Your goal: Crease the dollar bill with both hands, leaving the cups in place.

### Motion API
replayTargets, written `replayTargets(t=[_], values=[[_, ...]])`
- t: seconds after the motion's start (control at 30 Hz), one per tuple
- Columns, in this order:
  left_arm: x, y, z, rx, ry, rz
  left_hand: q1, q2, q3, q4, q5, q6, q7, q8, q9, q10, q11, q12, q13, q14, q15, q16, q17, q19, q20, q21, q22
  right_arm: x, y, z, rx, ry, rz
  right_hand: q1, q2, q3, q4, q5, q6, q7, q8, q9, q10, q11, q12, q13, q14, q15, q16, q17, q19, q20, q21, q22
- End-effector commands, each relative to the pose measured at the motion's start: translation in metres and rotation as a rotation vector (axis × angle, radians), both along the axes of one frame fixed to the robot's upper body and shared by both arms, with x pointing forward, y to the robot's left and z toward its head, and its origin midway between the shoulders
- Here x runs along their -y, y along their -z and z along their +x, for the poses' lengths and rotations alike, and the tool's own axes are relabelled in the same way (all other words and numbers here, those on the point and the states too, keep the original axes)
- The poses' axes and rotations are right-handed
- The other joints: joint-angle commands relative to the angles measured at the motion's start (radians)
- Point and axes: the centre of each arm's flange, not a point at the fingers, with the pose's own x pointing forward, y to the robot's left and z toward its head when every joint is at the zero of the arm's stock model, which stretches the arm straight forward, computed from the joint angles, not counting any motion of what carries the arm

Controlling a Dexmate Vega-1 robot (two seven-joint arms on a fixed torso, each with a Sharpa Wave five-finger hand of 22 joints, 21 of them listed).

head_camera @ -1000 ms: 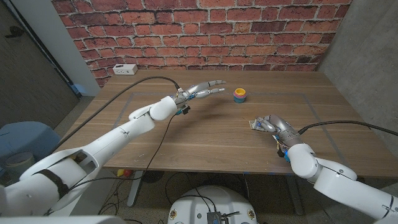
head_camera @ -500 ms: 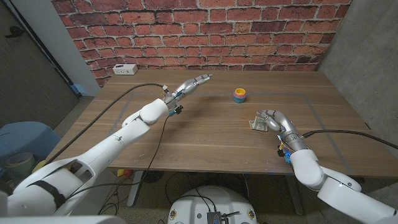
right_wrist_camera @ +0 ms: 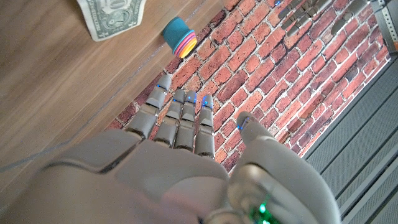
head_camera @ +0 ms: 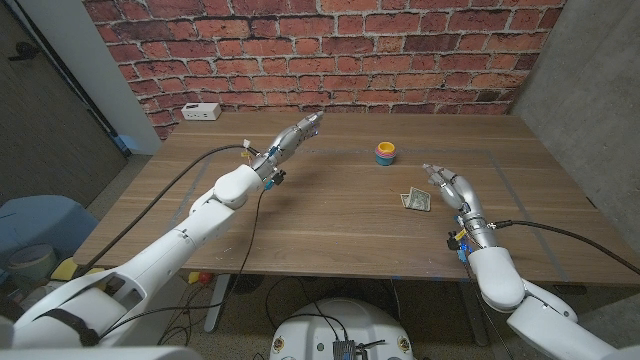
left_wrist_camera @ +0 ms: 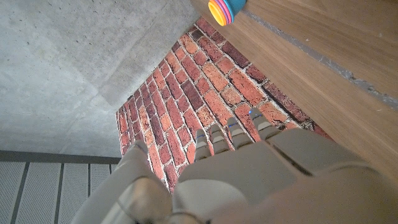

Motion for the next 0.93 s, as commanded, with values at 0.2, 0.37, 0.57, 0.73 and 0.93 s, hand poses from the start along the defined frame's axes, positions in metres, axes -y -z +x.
replayTargets(t=[0.2,0.37,0.57,0.73,0.93], values=[[-0.039,0.014,-0.013,-0.068,0.072,-0.151,0.004,0.019,0.0,0.007,0.004,-0.019,0.006,0.002,-0.002,-0.023,-0.007,0.005,-0.001,-0.037,-0.018,-0.007,-0.003,-0.006,-0.039,-0.003,-0.001,0.02,-0.015,0.007,0.131,-0.188,0.26,-0.017,-0.041,-0.023,-0.004,-0.002,-0.021,0.006,-0.002,0.002,-0.015,0.009,0.007,0.004,-0.008,0.011,-0.004,-0.006,-0.005,0.01,0.0,-0.002],[-0.052,0.018,-0.016,-0.072,0.084,-0.178,0.004,0.036,0.006,0.013,0.007,-0.03,0.018,0.001,-0.003,-0.021,-0.013,0.009,-0.003,-0.044,-0.025,-0.004,-0.004,-0.003,-0.043,-0.004,-0.003,0.024,-0.025,0.008,0.17,-0.229,0.324,-0.026,-0.051,-0.031,-0.005,-0.001,-0.021,0.01,0.001,0.002,-0.016,0.013,0.01,0.003,-0.007,0.012,-0.003,-0.008,-0.003,0.011,0.0,-0.002],[-0.068,0.024,-0.018,-0.094,0.1,-0.201,-0.007,0.101,0.026,0.051,0.017,-0.028,0.034,0.006,-0.004,-0.015,-0.004,0.015,-0.006,-0.045,-0.029,0.003,-0.005,0.0,-0.043,-0.004,-0.004,0.035,-0.039,0.009,0.2,-0.186,0.365,-0.038,-0.061,-0.04,-0.004,0.0,-0.016,0.015,0.006,0.002,-0.006,0.014,0.016,0.003,0.001,0.017,0.0,-0.011,0.001,0.011,0.002,-0.003],[-0.086,0.034,-0.014,-0.12,0.092,-0.208,-0.011,0.108,0.028,0.061,0.019,-0.032,0.034,0.004,-0.004,-0.018,-0.004,0.014,-0.006,-0.049,-0.031,0.002,-0.005,-0.001,-0.046,-0.004,-0.004,0.021,-0.045,0.005,0.196,-0.134,0.355,-0.045,-0.066,-0.045,-0.003,0.002,-0.011,0.02,0.009,0.001,0.002,0.018,0.02,0.003,0.006,0.022,0.001,-0.014,0.0,0.012,0.001,-0.003],[-0.107,0.053,-0.001,-0.195,0.071,-0.272,-0.015,0.101,0.025,0.072,0.02,-0.052,0.04,-0.001,-0.004,-0.037,-0.001,0.008,-0.007,-0.069,-0.024,-0.004,-0.006,-0.01,-0.043,-0.008,-0.004,-0.019,-0.061,0.007,0.29,-0.22,0.368,0.01,-0.036,-0.005,-0.056,0.013,0.019,0.024,0.023,0.0,0.052,0.017,0.037,0.002,0.055,0.012,0.011,-0.038,0.028,0.017,0.011,-0.003]])
